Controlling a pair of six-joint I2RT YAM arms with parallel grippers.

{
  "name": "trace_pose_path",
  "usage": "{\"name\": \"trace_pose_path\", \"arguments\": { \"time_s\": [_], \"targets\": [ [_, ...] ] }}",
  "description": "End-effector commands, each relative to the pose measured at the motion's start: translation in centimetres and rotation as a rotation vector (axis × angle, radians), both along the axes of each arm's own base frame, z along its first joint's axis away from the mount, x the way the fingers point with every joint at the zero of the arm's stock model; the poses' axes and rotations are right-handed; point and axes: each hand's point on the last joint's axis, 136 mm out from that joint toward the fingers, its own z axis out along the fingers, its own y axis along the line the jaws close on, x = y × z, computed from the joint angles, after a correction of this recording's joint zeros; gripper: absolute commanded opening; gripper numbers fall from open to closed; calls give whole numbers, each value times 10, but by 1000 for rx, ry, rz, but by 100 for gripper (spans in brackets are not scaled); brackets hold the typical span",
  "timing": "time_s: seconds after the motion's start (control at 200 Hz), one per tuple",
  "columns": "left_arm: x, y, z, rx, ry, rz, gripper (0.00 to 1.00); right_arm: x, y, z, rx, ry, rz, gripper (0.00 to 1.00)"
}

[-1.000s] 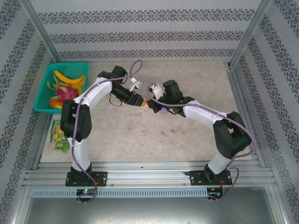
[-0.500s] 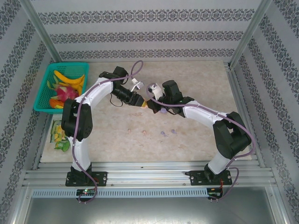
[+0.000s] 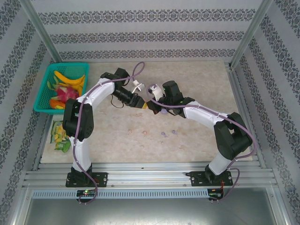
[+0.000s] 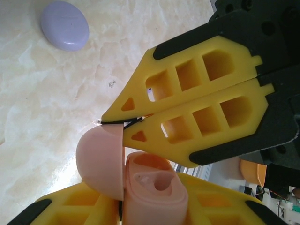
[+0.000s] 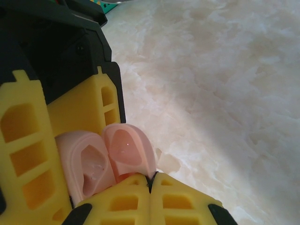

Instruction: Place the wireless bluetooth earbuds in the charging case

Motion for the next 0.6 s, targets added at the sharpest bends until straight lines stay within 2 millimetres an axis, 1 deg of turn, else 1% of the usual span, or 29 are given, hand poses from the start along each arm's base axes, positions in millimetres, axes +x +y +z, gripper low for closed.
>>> {"name": "trace_pose_path", "arguments": {
  "time_s": [0.0, 0.18, 0.345, 0.455, 0.595],
  "targets": [
    [-9, -6, 5, -28, 28, -43, 34, 2, -10, 12, -18, -67, -4, 0],
    [-12, -6, 5, -34, 44, -54, 33, 1, -14, 10, -71, -91, 5, 0],
    [-15, -5, 6, -34, 57, -64, 33, -1, -18, 4, -132, -110, 5, 0],
    [-17, -5, 5, -34, 63, -66, 35, -1, -19, 3, -143, -113, 3, 0],
    [-18, -5, 6, -38, 66, -69, 35, -2, -18, 3, -151, -117, 1, 0]
  ]
}}
